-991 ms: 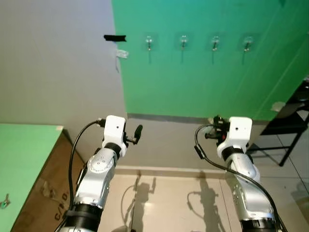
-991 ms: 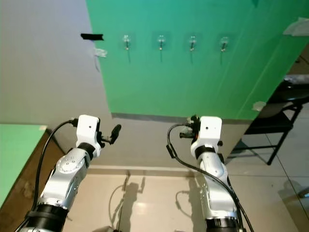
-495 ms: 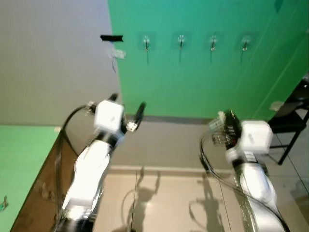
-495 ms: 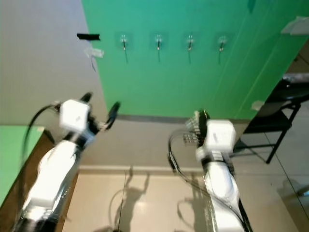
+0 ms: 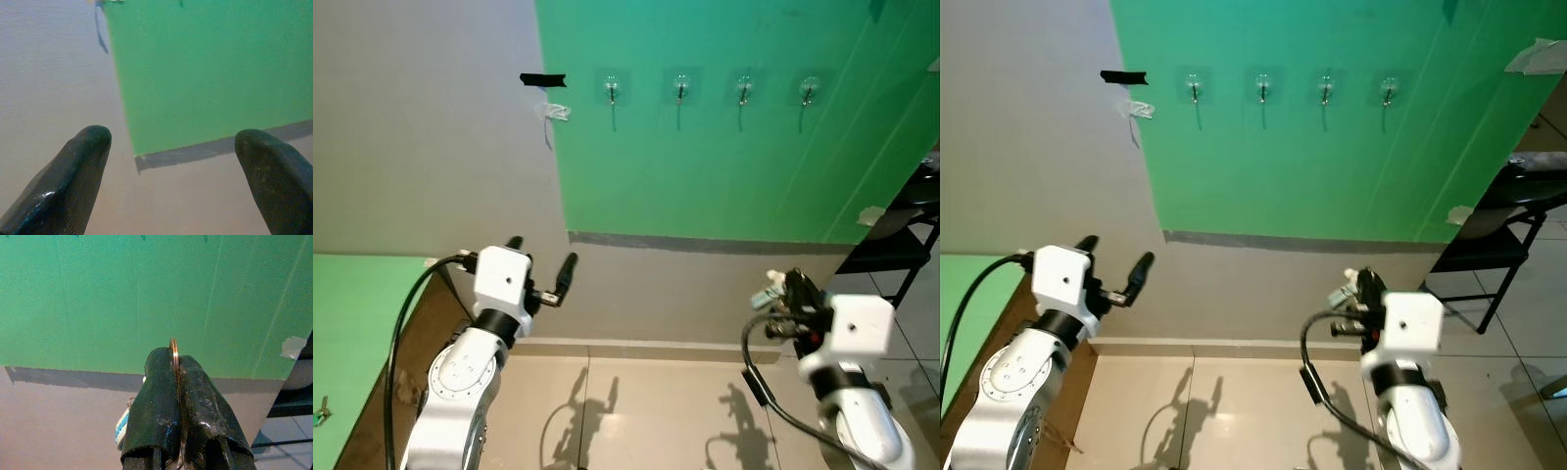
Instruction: Hang keys on a hook
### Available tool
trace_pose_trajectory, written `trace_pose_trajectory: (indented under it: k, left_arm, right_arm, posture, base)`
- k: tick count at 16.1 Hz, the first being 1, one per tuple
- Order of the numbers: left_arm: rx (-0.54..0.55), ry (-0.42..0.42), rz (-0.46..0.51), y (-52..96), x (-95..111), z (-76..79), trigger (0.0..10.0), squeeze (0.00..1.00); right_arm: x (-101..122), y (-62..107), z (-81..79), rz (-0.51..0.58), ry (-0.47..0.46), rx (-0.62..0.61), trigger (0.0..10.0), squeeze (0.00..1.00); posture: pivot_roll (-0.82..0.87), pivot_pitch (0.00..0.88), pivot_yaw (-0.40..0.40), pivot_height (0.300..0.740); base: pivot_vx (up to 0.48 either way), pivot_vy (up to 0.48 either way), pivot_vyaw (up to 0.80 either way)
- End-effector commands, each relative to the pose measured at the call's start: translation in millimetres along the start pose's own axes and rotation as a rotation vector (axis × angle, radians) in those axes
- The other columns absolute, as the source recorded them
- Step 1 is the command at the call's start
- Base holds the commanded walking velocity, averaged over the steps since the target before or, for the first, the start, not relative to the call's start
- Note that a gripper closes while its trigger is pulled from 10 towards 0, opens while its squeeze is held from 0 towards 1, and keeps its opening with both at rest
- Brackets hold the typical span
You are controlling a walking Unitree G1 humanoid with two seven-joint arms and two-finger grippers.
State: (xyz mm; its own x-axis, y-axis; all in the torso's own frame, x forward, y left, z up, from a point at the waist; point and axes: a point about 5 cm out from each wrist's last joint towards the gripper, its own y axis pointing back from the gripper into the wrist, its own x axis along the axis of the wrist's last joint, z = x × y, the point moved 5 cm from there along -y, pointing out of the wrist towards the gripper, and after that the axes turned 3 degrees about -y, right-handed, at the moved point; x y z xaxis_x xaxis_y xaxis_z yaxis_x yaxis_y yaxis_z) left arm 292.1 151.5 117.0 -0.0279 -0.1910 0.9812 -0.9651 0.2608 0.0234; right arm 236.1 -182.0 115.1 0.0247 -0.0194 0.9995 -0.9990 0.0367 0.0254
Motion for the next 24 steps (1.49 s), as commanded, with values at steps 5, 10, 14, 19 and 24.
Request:
trace_pose_trajectory:
  k: [5,10,14,19,24]
  left_arm:
    - [-0.006,0.023,-0.041,12.1,0.8,-3.5,10.0,0.00]
    - [-0.043,0.010,-0.007,3.4,14.4,5.4,10.0,0.00]
    - [-0.057,0.001,0.015,-1.3,19.9,11.4,10.0,0.00]
    - [-0.045,0.011,0.019,-5.9,23.2,12.1,10.0,0.00]
    - [-0.047,-0.021,0.020,-11.0,26.8,12.9,10.0,0.00]
  right_arm:
    - [-23.2,33.3,17.4,-0.111,-0.020,-0.028,0.0,0.00]
    - [-24.5,20.9,10.1,-0.076,0.015,0.026,0.0,0.00]
    - [-13.9,18.1,8.2,-0.052,0.010,0.028,0.0,0.00]
    - [-13.9,8.8,6.6,-0.050,0.009,0.041,0.0,0.00]
    - [-7.3,-6.7,-11.8,-0.050,-0.023,0.111,0.0,0.00]
  posture:
    - [-0.12,0.000,0.037,0.740]
    - [-0.12,0.000,0.034,0.740]
    - [-0.13,0.000,0.038,0.740]
    - [-0.12,0.000,0.034,0.740]
    - [-0.12,0.000,0.038,0.740]
  base:
    - [0.000,0.000,0.00]
    - [0.272,0.000,0.00]
    - [0.454,0.000,0.00]
    - [0.454,0.000,0.00]
    - [0.379,0.000,0.00]
